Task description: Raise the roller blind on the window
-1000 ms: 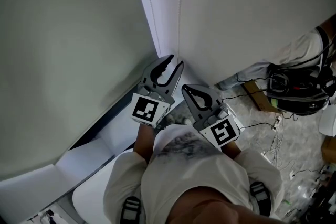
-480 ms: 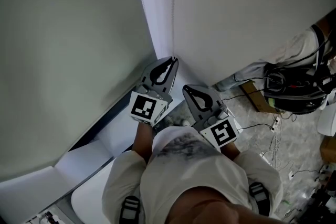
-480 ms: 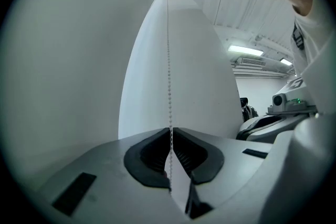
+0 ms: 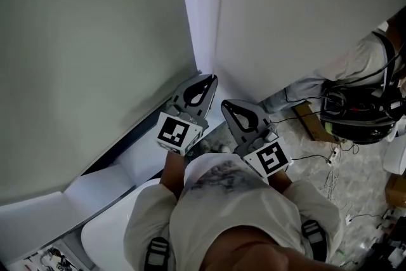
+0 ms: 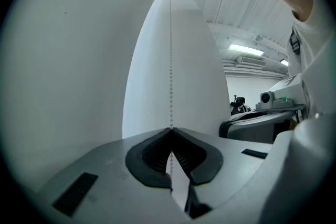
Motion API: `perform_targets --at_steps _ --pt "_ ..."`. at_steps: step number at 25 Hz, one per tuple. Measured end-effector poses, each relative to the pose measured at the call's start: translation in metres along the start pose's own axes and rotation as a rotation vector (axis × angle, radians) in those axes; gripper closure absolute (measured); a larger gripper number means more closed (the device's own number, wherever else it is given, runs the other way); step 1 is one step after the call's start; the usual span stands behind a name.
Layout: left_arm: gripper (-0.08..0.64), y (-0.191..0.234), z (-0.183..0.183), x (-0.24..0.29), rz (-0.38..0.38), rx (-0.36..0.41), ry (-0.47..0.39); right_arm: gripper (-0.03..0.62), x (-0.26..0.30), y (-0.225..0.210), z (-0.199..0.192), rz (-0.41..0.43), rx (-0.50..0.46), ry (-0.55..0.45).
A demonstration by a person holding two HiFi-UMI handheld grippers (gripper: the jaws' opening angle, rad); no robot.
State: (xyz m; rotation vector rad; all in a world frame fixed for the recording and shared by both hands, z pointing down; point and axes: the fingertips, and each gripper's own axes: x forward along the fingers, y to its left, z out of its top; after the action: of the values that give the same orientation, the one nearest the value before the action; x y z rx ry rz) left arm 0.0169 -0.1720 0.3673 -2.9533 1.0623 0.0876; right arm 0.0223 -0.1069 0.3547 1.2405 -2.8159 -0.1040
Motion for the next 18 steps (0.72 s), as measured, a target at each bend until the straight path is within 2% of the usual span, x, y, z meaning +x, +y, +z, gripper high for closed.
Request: perform_targets --at_steps 5,9,18 --pt "0.554 0.001 -0.009 -0.009 0.023 -0.001 0.012 0.531 0.005 -0.002 0.004 0.036 0.024 -0.006" --pt "0.554 -0.003 -0.011 -0.022 0.039 -0.004 0.029 0.529 0.007 0.001 0.022 0.059 0.028 -0.035" --pt "0.554 -0.014 -0.023 -0.034 0.063 -0.018 0.054 0.529 0.013 0.004 0.061 0.107 -0.010 -0.098"
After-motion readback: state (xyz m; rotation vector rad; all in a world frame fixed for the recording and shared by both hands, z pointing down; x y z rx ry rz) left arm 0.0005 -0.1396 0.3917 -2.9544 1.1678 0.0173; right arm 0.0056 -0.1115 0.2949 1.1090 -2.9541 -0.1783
